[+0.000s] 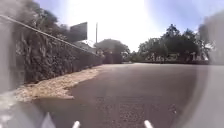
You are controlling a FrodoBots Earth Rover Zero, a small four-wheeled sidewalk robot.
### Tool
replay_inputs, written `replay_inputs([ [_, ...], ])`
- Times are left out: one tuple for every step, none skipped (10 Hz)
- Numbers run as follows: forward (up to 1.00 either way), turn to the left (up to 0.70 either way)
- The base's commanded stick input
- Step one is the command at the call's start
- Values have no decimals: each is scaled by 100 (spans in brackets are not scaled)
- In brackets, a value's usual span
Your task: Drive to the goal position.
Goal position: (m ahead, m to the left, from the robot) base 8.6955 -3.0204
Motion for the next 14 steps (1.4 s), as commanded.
replay_inputs([
  [100,0],
  [100,0],
  [100,0],
  [100,0],
  [100,0],
  [100,0],
  [100,0],
  [100,0],
  [100,0],
  [100,0],
  [100,-32],
  [100,-17],
  [100,-3],
  [100,-29],
])
